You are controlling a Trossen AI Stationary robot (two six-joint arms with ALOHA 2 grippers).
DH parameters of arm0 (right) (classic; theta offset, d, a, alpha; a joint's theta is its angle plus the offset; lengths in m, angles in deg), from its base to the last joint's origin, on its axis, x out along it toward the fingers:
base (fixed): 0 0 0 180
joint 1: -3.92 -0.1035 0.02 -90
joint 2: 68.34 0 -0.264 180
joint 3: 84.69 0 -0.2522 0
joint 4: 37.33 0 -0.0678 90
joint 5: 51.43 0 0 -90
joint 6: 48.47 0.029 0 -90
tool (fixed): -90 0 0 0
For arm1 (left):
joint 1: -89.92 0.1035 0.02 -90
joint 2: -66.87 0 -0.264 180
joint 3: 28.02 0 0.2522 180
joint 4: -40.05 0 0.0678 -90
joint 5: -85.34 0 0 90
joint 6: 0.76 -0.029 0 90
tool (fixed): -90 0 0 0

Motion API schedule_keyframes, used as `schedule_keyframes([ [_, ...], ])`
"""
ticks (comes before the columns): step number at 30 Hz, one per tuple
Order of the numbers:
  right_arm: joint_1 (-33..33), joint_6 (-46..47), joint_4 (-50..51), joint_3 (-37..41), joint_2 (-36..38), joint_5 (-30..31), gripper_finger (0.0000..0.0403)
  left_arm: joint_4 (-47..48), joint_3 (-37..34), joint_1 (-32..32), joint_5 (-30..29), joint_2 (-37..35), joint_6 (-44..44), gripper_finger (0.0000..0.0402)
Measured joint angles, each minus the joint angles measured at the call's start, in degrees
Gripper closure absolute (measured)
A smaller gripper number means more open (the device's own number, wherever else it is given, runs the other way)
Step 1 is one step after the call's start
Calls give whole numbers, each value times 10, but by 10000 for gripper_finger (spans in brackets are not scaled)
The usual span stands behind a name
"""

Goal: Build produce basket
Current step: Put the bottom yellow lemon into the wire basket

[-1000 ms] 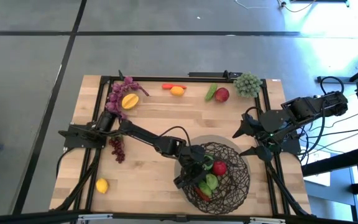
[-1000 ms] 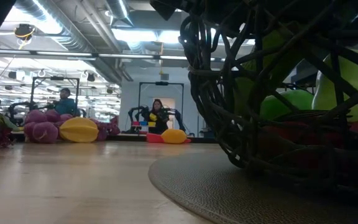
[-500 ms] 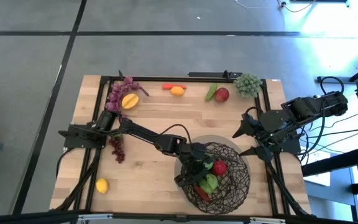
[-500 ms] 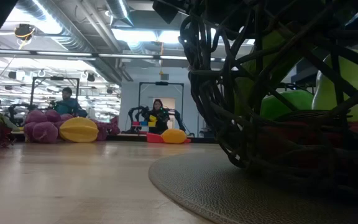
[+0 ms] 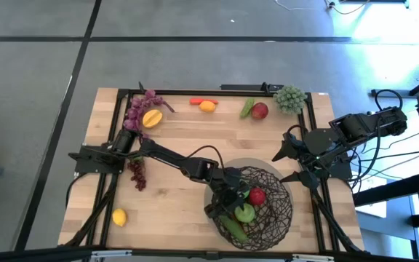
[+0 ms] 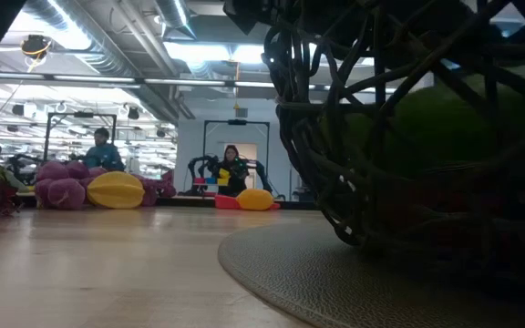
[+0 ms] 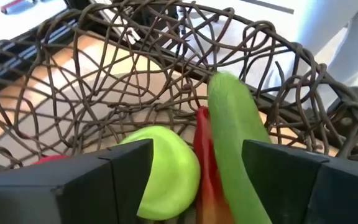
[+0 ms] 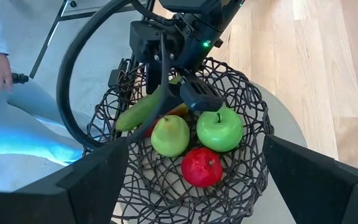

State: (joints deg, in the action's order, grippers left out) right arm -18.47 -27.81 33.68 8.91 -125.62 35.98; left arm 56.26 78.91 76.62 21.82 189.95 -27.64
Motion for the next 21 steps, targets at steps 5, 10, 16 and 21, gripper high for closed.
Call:
schedule_keyframes([
  [5, 0, 0, 0, 0, 0, 0, 37, -1, 0, 0, 0, 0, -5, 166],
  [10, 0, 0, 0, 0, 0, 0, 37, 27, 0, 1, -31, -19, -7, 167],
  [16, 0, -1, -1, 0, 0, 0, 37, 70, -1, 11, -74, -56, 0, 168],
  [21, 0, -1, -2, 0, 0, 0, 37, 85, 0, 23, -87, -97, 28, 168],
])
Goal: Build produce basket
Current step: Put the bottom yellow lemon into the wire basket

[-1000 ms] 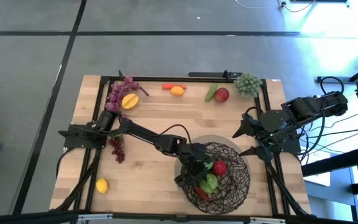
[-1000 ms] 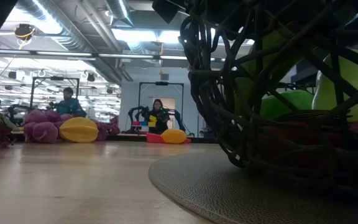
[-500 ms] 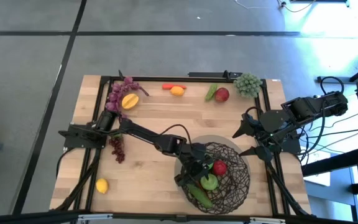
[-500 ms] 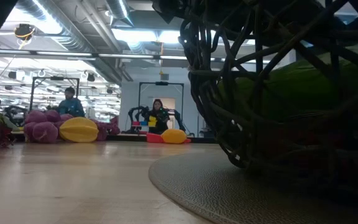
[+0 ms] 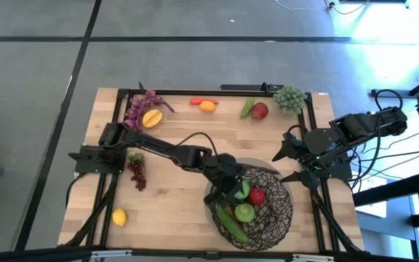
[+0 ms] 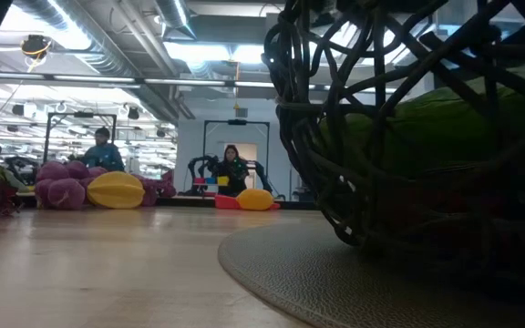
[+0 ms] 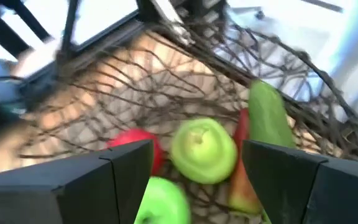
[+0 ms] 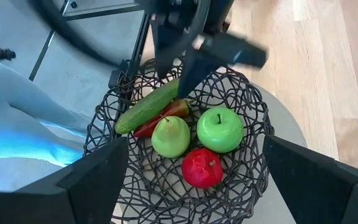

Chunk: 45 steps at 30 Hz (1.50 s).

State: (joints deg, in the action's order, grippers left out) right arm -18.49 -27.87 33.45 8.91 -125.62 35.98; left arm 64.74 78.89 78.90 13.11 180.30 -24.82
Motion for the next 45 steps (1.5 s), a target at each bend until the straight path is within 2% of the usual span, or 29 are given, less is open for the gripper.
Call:
schedule_keyframes([
  [9, 0, -1, -4, 0, 0, 0, 37, 80, -1, 7, -107, -73, 106, 168],
  [18, 0, 10, -25, 0, -3, 0, 37, 108, 0, 22, -216, -123, 303, 168],
  [24, 0, 14, -25, 0, -8, 0, 37, 176, -1, 57, -260, -145, 475, 168],
  [28, 0, 17, -20, 0, -15, 0, 37, 216, 0, 84, -286, -152, 561, 168],
  [33, 0, 17, -26, 0, -19, 0, 37, 292, 0, 107, -317, -155, 635, 168],
  [38, 0, 17, -49, 0, -25, 0, 37, 380, 0, 118, -322, -175, 691, 168],
  [41, 0, 14, -58, 0, -27, 7, 37, 424, 0, 115, -330, -193, 724, 168],
  [45, 2, 16, -68, 0, -30, 45, 37, 502, 1, 87, -340, -230, 788, 168],
])
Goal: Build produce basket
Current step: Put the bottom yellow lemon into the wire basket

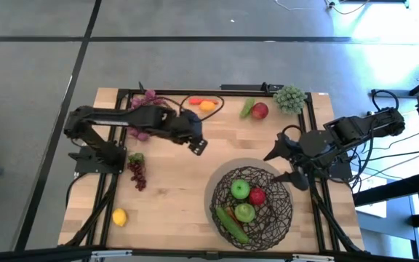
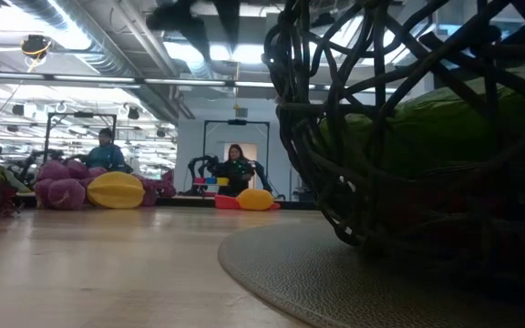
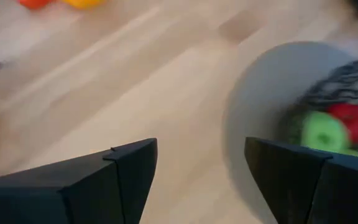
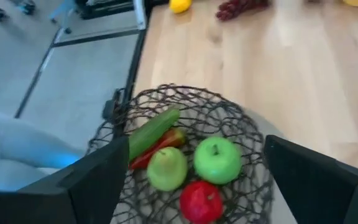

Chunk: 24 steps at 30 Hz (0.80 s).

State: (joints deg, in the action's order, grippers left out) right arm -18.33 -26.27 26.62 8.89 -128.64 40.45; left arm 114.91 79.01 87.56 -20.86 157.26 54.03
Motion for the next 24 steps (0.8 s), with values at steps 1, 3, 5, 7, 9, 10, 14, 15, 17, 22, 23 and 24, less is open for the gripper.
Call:
schedule_keyframes([
  [1, 1, 0, 1, 0, -1, 12, 37, 22, -1, -11, 0, -8, 24, 168],
  [3, 5, 0, -4, 0, -1, 34, 37, 62, -1, -38, -11, -17, 79, 168],
  [5, 10, 0, -7, 0, -1, 45, 37, 86, -1, -65, -12, -28, 136, 168],
  [7, 17, 3, -23, 0, -1, 46, 37, 123, 0, -94, -10, -38, 208, 168],
  [9, 26, 14, -33, 0, -1, 47, 37, 151, -1, -124, -6, -37, 288, 168],
  [10, 30, 16, -39, 0, -1, 52, 37, 160, -1, -141, -7, -35, 328, 168],
  [14, 46, 15, -46, 0, -1, 90, 37, 222, -1, -210, 18, -34, 478, 168],
  [15, 49, 14, -47, 0, -1, 98, 37, 229, -1, -226, 21, -30, 515, 168],
  [17, 57, 3, -48, 0, -1, 105, 37, 240, -1, -256, 22, -22, 582, 168],
  [22, 68, -57, -65, 0, -1, 103, 37, 256, -1, -328, 24, -7, 727, 168],
  [23, 69, -76, -67, 0, -1, 96, 37, 260, -1, -340, 24, -3, 754, 168],
  [24, 69, -95, -72, 0, -1, 86, 37, 266, -1, -353, 24, 3, 778, 168],
])
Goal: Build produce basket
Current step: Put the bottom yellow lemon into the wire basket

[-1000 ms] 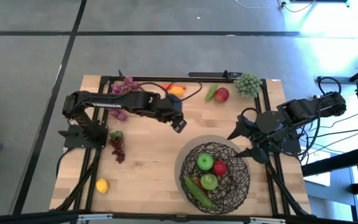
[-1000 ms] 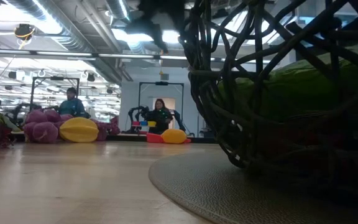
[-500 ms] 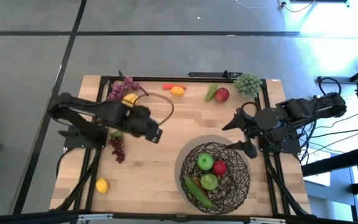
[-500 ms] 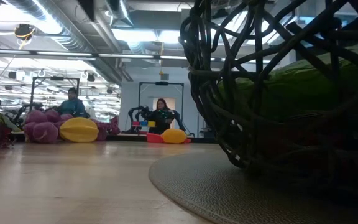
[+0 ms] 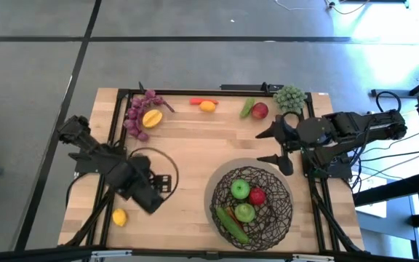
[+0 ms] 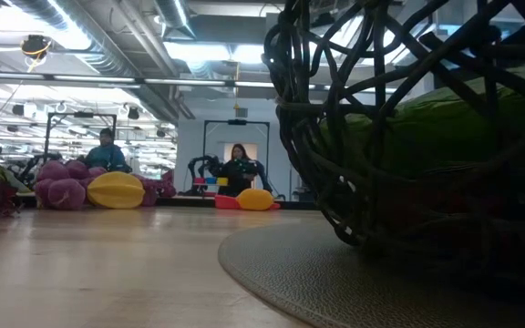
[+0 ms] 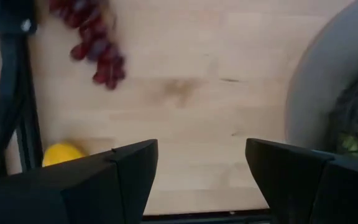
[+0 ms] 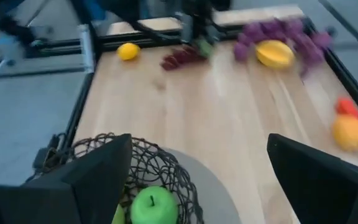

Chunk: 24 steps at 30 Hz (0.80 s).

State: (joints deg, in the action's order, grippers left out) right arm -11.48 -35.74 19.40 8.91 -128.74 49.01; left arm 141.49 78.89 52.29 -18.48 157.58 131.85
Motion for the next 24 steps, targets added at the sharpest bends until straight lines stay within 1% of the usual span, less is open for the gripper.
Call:
schedule_keyframes([
  [3, 1, -52, -26, 0, 0, -42, 37, 9, 0, -27, 19, 20, 19, 168],
  [6, 12, -92, -52, 0, -3, -107, 37, 16, 0, -48, 40, 36, 21, 168],
  [8, 23, -104, -67, 0, -9, -145, 37, 19, 0, -59, 59, 43, 21, 168],
  [12, 47, -118, -76, 0, -30, -193, 37, 23, -5, -81, 90, 52, 23, 168],
  [19, 72, -122, -86, 0, -62, -196, 37, 9, -54, -144, 118, 55, 24, 168],
  [24, 83, -117, -91, 0, -64, -197, 37, -45, -96, -189, 113, 62, 55, 168],
])
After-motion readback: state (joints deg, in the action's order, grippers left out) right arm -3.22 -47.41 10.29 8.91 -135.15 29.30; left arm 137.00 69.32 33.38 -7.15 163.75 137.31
